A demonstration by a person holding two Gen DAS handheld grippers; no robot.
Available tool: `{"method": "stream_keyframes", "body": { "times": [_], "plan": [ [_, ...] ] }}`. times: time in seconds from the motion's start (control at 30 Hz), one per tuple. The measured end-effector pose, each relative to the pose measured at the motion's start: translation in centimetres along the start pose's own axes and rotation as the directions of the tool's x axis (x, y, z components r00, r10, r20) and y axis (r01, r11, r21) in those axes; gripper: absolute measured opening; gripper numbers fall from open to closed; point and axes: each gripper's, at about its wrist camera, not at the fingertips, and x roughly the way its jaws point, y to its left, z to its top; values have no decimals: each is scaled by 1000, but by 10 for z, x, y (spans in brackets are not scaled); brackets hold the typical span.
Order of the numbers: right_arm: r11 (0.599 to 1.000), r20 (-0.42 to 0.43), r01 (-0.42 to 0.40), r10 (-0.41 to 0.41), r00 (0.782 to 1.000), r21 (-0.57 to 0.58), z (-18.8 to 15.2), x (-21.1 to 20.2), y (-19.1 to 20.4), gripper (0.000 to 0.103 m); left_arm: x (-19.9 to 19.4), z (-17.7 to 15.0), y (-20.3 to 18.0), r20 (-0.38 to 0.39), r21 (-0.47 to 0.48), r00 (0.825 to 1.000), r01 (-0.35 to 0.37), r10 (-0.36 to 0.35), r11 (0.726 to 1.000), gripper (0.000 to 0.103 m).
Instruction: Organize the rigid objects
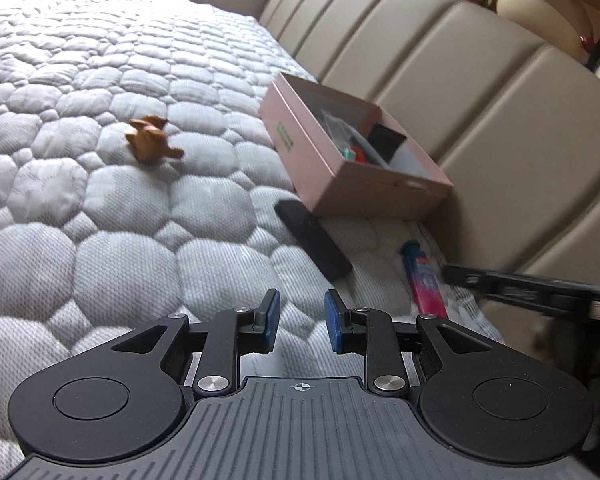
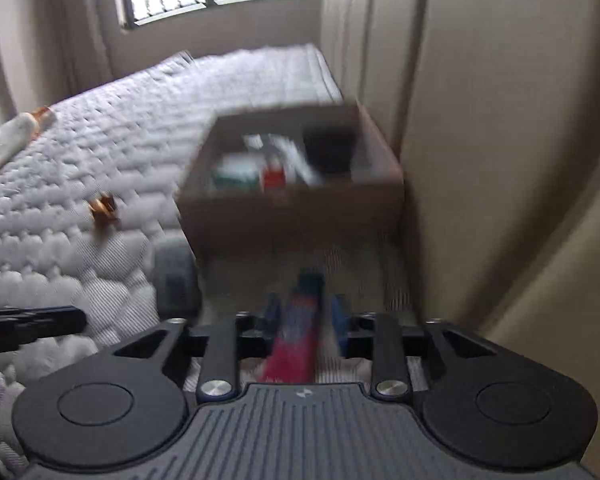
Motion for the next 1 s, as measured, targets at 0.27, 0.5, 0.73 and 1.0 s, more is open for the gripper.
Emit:
{"method": "stream_keyframes", "body": {
  "times": [0.27,0.5,0.73,1.0],
  "plan": [
    [999,-35,20,-21,999,-31,-11,28,12,32,-1,-6,-15,-24,36,1000,10,-10,999,27],
    [991,-24,42,-46,999,-129,-12,24,21,31,1,-7,-24,-41,56,999,23,-21,998,27],
    [995,7,-29,30,1000,-97,10,-9,13,0,6,-8,-22,-59,41,998,33,-31,999,27],
    [993,17,-29,31,999,-111,22,-13,7,15,6,-10,-18,-68,27,997,38,-36,999,27]
  ]
}}
